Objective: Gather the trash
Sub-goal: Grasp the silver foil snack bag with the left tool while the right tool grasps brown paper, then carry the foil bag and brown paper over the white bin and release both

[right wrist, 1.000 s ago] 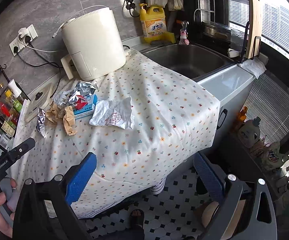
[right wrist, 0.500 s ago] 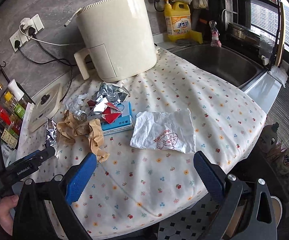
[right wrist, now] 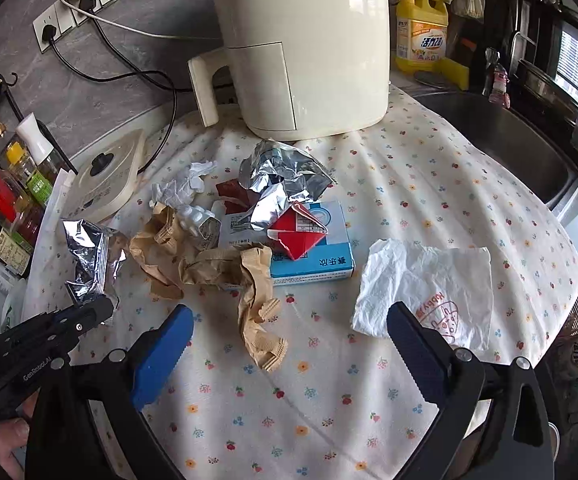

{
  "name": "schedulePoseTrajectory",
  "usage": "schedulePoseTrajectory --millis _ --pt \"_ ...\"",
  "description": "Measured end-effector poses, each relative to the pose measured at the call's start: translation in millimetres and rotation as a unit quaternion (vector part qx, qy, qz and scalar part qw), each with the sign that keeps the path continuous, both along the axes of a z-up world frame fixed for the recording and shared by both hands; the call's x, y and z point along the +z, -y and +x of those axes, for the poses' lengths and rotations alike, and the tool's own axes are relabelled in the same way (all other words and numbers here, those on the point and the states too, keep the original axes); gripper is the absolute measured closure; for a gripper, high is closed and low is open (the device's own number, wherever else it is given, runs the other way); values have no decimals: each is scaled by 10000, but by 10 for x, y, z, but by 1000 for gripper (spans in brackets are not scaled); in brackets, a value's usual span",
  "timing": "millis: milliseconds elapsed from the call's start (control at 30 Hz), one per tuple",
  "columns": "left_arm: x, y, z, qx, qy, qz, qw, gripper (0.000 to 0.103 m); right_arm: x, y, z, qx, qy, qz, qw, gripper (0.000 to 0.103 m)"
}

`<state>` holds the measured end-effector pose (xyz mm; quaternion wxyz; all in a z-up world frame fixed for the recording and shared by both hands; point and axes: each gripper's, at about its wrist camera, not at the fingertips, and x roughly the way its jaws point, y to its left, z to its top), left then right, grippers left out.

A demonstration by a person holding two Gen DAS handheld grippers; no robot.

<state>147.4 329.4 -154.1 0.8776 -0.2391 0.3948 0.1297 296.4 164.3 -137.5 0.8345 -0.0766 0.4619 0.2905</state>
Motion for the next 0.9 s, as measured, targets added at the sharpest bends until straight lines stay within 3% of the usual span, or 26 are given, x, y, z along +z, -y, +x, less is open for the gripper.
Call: schedulePoseTrajectory --millis 100,167,200,533,900 --pt "20 -48 -101 136 34 4 9999 84 -79 -140 57 71 -102 -20 9999 12" --pt "31 -64 -161 217 58 -7 9997 84 -191 -243 92 298 -415 -123 9986 53" --pt "39 -75 -193 264 68 -7 9996 84 -251 -284 108 424 -685 -169 9966 92" --pt "153 132 -233 294 199 58 9994 84 2 98 -94 525 -612 232 9965 95" --pt "380 1151 92 -418 340 100 9985 84 255 1563 -171 -242 -479 424 9977 95"
